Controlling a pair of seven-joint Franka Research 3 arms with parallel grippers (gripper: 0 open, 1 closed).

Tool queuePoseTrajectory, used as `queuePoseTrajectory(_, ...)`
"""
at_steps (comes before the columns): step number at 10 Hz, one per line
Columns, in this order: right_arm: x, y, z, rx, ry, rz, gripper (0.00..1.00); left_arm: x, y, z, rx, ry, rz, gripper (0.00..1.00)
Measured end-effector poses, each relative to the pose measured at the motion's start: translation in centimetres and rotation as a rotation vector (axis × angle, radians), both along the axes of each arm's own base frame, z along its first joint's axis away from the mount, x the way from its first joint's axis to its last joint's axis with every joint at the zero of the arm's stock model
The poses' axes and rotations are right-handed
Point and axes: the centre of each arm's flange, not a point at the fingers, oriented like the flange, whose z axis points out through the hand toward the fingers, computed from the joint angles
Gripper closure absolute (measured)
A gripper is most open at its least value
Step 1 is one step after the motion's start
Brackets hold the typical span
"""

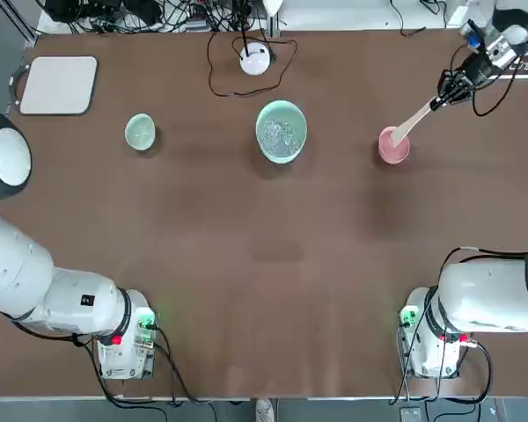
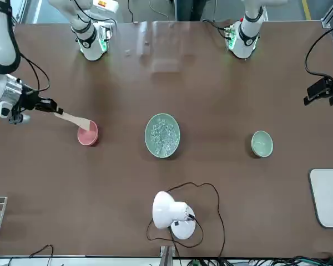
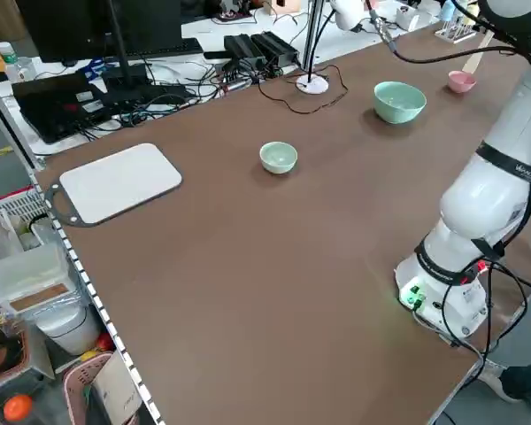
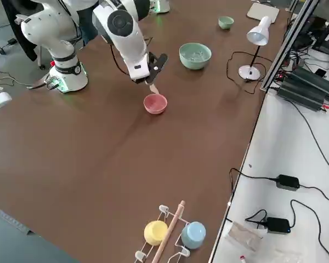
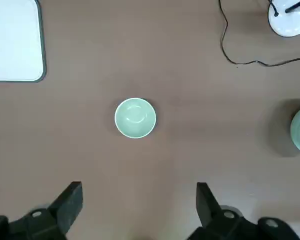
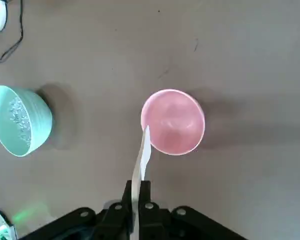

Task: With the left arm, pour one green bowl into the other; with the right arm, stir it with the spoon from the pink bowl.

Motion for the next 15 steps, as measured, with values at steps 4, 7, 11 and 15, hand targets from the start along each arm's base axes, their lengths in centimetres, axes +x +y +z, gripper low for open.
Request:
queuePoseTrajectory(4, -2.8, -4.3, -3.2, 0.148, -0.085, -0.008, 0.94, 0.0, -0.6, 0.0, -0.001, 0.000, -0.011, 0.00)
queuePoseTrajectory(7, -4.0, -6.8, -5.8, 0.223, -0.123, 0.005, 0.94, 0.0, -0.7, 0.0, -0.001, 0.000, -0.012, 0.00)
queuePoseTrajectory(11, -3.8, -7.0, -8.5, 0.286, -0.127, -0.020, 0.94, 0.0, -0.6, 0.0, -0.001, 0.000, -0.010, 0.00)
queuePoseTrajectory(15, -3.7, -7.0, -11.5, 0.351, -0.129, -0.061, 0.94, 0.0, -0.6, 0.0, -0.001, 0.000, -0.011, 0.00)
